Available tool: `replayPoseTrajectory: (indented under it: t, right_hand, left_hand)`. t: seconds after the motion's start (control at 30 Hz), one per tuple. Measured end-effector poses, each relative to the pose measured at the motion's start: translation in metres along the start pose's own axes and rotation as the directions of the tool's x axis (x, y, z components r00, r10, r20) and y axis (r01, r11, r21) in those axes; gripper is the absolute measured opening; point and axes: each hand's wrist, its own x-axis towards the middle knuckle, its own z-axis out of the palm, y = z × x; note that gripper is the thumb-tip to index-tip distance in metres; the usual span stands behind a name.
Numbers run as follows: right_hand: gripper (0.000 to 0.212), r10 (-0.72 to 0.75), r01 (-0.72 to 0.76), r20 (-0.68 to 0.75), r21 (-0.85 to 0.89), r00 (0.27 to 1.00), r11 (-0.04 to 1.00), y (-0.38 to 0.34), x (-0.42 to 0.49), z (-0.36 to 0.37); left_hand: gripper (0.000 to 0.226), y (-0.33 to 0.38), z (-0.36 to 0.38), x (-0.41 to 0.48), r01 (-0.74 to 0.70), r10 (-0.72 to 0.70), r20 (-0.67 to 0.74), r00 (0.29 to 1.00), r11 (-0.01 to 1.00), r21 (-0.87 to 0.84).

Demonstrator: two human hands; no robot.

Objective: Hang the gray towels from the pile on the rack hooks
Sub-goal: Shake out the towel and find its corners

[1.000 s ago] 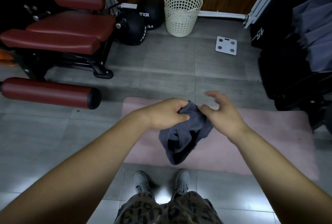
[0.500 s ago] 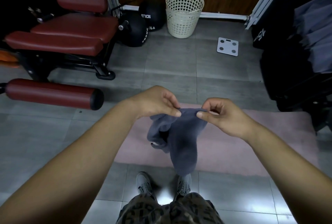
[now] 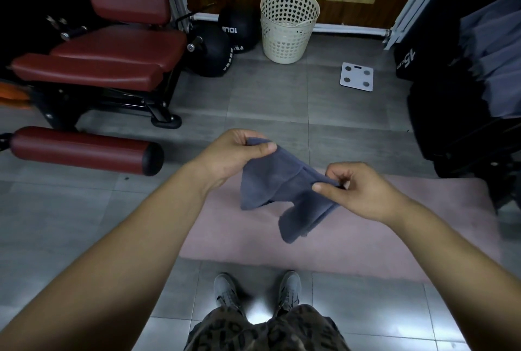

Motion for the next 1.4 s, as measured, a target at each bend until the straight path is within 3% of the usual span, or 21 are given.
replayPoseTrajectory:
  t: [0.1, 0.2, 0.27, 0.33, 0.4, 0.43, 0.47, 0.53, 0.6, 0.63, 0.73, 0.83, 1.03, 1.17, 1.3, 1.4]
  right_hand:
    - [0.044, 0.048, -0.048, 0.056, -0.013, 0.997, 0.999, 0.006, -0.001, -0.003]
    - [0.046, 0.136, -0.135, 0.098, -0.017, 0.986, 0.991, 0.019, 0.001, -0.006]
    - [0.048, 0.213, -0.205, 0.117, -0.072, 0.970, 0.976, 0.031, 0.001, -0.013]
    - [0.048, 0.304, -0.278, 0.111, -0.200, 0.946, 0.940, 0.046, -0.001, -0.024]
    - [0.047, 0.358, -0.310, 0.095, -0.332, 0.929, 0.891, 0.061, -0.006, -0.033]
    - [0.047, 0.359, -0.313, 0.084, -0.334, 0.930, 0.889, 0.066, -0.008, -0.035]
    - [0.048, 0.341, -0.308, 0.070, -0.289, 0.937, 0.906, 0.069, -0.010, -0.035]
    - [0.044, 0.279, -0.274, 0.026, -0.124, 0.960, 0.954, 0.065, -0.011, -0.028]
    - [0.034, 0.220, -0.218, -0.016, 0.052, 0.975, 0.974, 0.052, -0.008, -0.018]
    - [0.031, 0.190, -0.185, -0.036, 0.106, 0.981, 0.977, 0.043, -0.005, -0.014]
    - [0.038, 0.065, -0.056, -0.103, 0.082, 0.993, 0.995, 0.015, 0.002, -0.010]
    - [0.046, -0.003, 0.010, -0.122, 0.055, 0.992, 0.998, -0.006, 0.005, -0.011]
    - [0.045, 0.040, -0.025, -0.043, 0.308, 0.998, 0.951, -0.018, 0.000, -0.021]
    - [0.028, 0.045, -0.062, 0.052, 0.380, 0.998, 0.923, -0.018, -0.004, -0.026]
    - [0.020, 0.041, -0.088, 0.162, 0.296, 0.986, 0.951, -0.014, -0.004, -0.031]
    - [0.016, 0.055, -0.064, 0.051, 0.208, 0.997, 0.976, -0.008, -0.002, -0.029]
  left_hand:
    - [0.017, 0.003, 0.010, 0.003, -0.081, 0.081, -0.094, 0.992, 0.997, 0.007]
    - [0.013, 0.003, 0.018, 0.009, -0.156, 0.125, -0.327, 0.937, 0.985, -0.069]
    - [0.012, 0.000, 0.013, 0.015, -0.226, 0.104, -0.558, 0.824, 0.962, -0.154]
    - [0.010, -0.005, 0.000, 0.017, -0.275, 0.048, -0.750, 0.660, 0.944, -0.181]
    - [0.008, -0.012, -0.012, 0.019, -0.237, 0.029, -0.843, 0.537, 0.964, -0.118]
    - [0.007, -0.015, -0.013, 0.019, -0.184, 0.041, -0.846, 0.532, 0.981, -0.068]
    - [0.004, -0.018, -0.010, 0.019, -0.128, 0.064, -0.818, 0.572, 0.992, -0.012]
    - [0.012, -0.024, 0.004, 0.018, -0.062, 0.111, -0.669, 0.735, 0.993, 0.097]
    - [0.027, -0.028, 0.020, 0.016, -0.067, 0.135, -0.405, 0.904, 0.982, 0.178]
    - [0.034, -0.029, 0.028, 0.014, -0.082, 0.134, -0.260, 0.956, 0.976, 0.202]
    - [0.047, -0.024, 0.046, 0.013, -0.099, 0.082, 0.074, 0.994, 0.956, 0.276]
    - [0.037, -0.017, 0.057, 0.015, -0.081, 0.029, 0.224, 0.974, 0.971, 0.225]
    - [0.012, -0.009, 0.064, 0.012, -0.126, 0.045, 0.261, 0.964, 0.944, 0.303]
    - [0.009, -0.007, 0.064, 0.010, -0.165, 0.116, 0.164, 0.980, 0.930, 0.328]
    - [0.017, -0.001, 0.054, 0.008, -0.228, 0.206, 0.102, 0.973, 0.914, 0.337]
    - [0.019, 0.000, 0.042, 0.007, -0.210, 0.220, 0.000, 0.976, 0.933, 0.293]
